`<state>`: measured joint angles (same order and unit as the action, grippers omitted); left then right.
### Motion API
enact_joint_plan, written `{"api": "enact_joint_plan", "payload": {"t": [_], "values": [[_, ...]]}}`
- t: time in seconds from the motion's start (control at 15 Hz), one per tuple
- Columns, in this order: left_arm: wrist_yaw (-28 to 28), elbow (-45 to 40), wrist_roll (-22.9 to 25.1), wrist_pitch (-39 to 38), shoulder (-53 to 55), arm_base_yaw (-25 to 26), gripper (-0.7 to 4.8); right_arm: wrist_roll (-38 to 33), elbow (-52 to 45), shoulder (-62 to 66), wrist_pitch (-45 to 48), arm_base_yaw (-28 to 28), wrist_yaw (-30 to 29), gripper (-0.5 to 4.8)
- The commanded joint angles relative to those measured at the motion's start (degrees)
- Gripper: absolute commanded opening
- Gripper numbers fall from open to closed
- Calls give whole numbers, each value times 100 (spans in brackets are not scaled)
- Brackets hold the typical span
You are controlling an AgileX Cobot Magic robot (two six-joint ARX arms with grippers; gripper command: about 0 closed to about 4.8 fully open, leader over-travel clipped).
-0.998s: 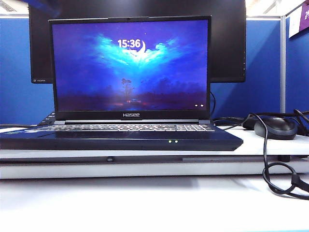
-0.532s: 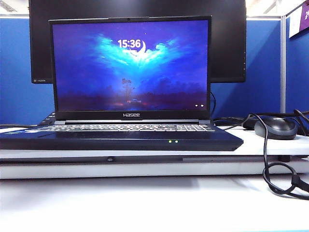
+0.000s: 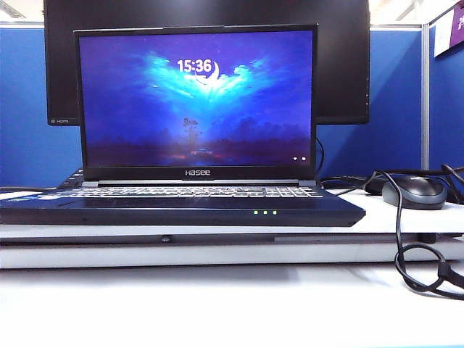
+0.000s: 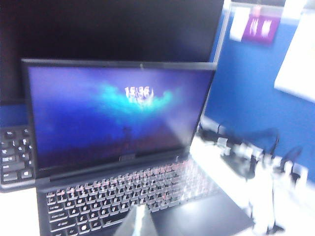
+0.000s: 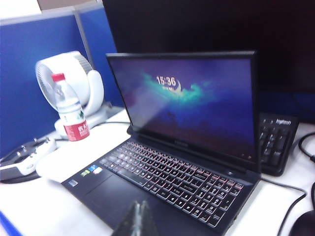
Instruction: Open the lid of the black laptop.
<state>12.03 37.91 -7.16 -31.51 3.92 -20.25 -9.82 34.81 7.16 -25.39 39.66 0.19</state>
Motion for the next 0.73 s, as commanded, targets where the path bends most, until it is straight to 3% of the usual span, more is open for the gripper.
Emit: {"api": "enact_joint_plan", "payload": {"t": [0.07,0.33,0.6,0.73], "values": [[-48,-317,-369,17,-369,13,-4,90,-295,-455,76,2,33,-1],[-46,-514,-505,81,-372,9,-4,22,-1001,-702,289,37,-52,-1],[-87,-695,-581,195,-369,9,-4,-114,-1996,-702,1480,31,-7,-1],[-81,-896,-855,295,-372,7,-4,-229,-2693,-704,2031,31,-11,-1]]}}
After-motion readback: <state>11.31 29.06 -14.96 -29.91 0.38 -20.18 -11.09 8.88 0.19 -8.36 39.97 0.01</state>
